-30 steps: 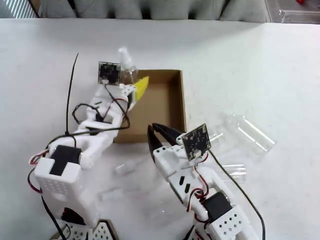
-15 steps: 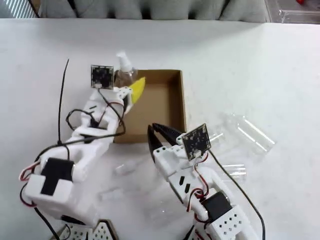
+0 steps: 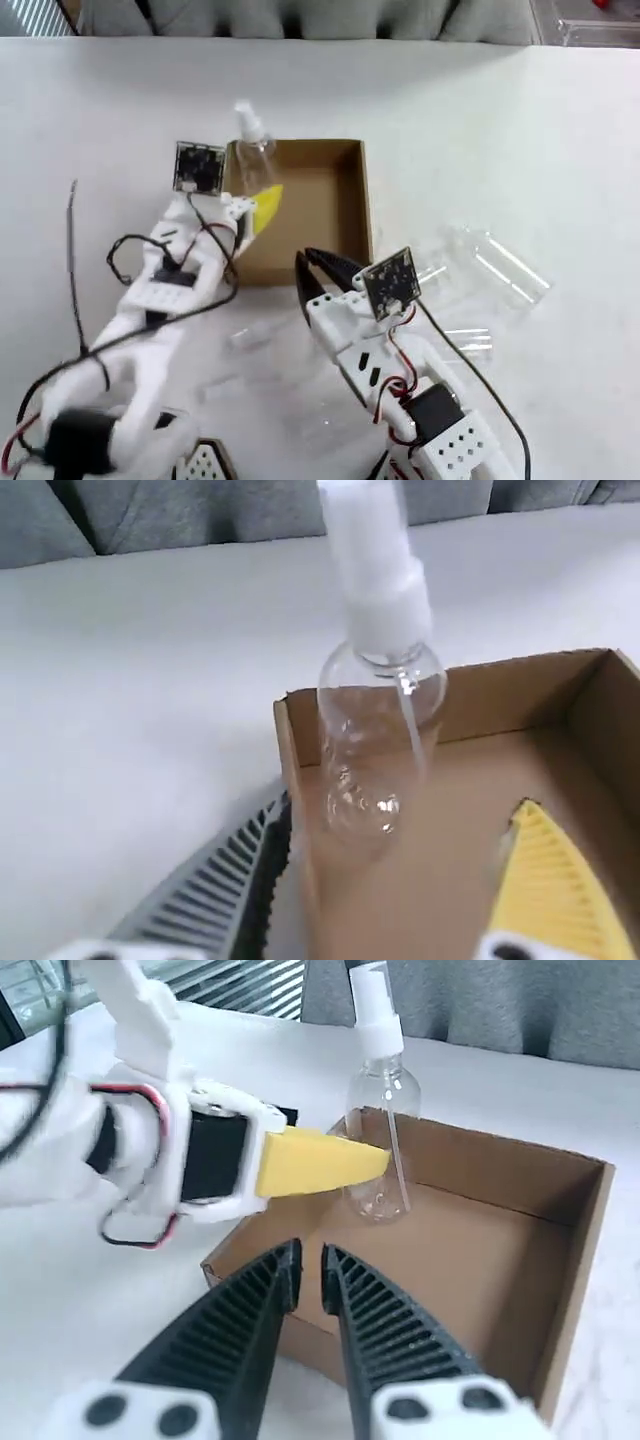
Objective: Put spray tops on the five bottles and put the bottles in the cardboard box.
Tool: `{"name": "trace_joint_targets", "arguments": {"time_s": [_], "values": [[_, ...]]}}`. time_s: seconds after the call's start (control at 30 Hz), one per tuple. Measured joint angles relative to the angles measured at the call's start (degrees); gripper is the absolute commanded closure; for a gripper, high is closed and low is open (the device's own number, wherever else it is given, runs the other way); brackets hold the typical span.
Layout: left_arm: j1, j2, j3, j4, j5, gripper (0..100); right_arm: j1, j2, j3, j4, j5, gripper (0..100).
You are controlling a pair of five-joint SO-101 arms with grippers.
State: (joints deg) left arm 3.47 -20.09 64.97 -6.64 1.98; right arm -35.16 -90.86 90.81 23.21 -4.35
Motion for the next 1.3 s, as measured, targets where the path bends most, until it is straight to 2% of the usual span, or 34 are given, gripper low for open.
{"name": "trace_joint_targets", "arguments": {"time_s": [0.27,0.7,0.83,0.93,1.07,1.3], "values": [[-0.7,-18.6,4.7,21.8,-0.8,68,0.2,0.0,0.0,0.6,0.0,97.2],[-10.6,-47.1,4.7,57.2,-0.8,68,10.1,0.0,0.0,0.6,0.0,97.2],[-13.8,-55.2,4.7,65.1,-0.8,68,14.8,0.0,-1.6,3.3,0.1,97.2],[-16.0,-58.7,6.9,68.7,-0.8,68,17.1,0.0,-6.3,10.1,0.1,97.2],[-20.1,-61.3,13.7,68.4,-0.8,70,17.8,0.0,-15.0,21.8,0.8,97.2],[-23.8,-62.9,22.9,62.8,-0.8,95,19.2,3.5,-24.7,35.3,11.5,97.2]]}}
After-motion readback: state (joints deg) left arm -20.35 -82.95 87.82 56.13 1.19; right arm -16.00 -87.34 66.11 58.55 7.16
